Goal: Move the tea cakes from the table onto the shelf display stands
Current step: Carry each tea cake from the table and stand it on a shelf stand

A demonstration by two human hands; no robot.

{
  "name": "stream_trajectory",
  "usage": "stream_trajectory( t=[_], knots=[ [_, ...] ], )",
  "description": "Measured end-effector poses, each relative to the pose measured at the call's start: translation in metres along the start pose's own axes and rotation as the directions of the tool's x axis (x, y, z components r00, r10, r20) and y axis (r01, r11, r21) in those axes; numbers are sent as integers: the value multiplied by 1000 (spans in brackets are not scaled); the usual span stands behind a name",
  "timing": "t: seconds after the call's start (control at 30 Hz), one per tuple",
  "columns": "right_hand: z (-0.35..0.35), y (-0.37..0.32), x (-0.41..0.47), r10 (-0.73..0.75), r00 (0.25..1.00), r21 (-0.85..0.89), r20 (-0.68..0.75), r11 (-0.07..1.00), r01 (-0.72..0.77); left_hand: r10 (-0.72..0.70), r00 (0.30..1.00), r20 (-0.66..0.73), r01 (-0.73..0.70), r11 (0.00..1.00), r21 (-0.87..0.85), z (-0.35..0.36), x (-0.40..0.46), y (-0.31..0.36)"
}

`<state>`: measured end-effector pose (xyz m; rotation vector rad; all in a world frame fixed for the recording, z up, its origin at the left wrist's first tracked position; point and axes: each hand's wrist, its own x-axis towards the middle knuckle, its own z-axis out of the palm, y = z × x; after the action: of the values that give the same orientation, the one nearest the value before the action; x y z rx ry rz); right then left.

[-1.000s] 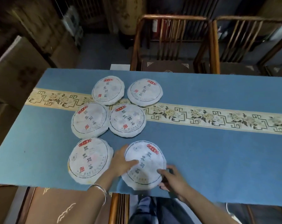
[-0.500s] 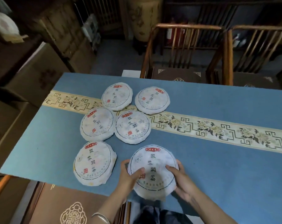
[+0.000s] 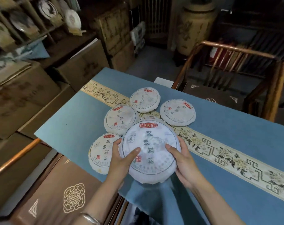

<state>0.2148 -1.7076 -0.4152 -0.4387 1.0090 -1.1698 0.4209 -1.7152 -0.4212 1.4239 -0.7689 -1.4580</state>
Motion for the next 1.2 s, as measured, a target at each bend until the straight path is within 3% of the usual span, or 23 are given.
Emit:
stream_trajectory(
  t=[0.23, 0.37, 0.47, 0.73, 0.87, 1.03, 1.13, 1.2],
  knots=[
    [72, -15, 3, -28, 974, -308, 223, 947, 98, 106, 969, -223, -155, 964, -218, -41, -38, 36],
    [112, -11, -3, 51, 960, -387, 275, 920, 62, 172, 939, -297, -271, 903, -334, -80, -69, 53],
    [149, 2, -24, 49, 932, -419, 360, 901, 114, 248, 883, -398, -389, 861, -328, -123, -101, 65],
    [290, 118, -146, 139, 703, -421, 698, 873, 245, 465, 640, -612, -647, 755, -103, -274, -256, 70],
    [349, 195, -239, 181, 586, -401, 790, 876, 269, 484, 554, -677, -692, 720, -52, -347, -364, 54],
    [402, 279, -343, 213, 432, -315, 877, 931, 182, 502, 417, -758, -730, 681, 50, -418, -486, 34],
    [429, 313, -400, 216, 379, -311, 900, 927, 209, 477, 322, -818, -748, 658, 89, -449, -546, 25],
    [449, 331, -434, 199, 345, -280, 917, 938, 205, 459, 294, -838, -751, 653, 94, -467, -580, 21]
  ],
)
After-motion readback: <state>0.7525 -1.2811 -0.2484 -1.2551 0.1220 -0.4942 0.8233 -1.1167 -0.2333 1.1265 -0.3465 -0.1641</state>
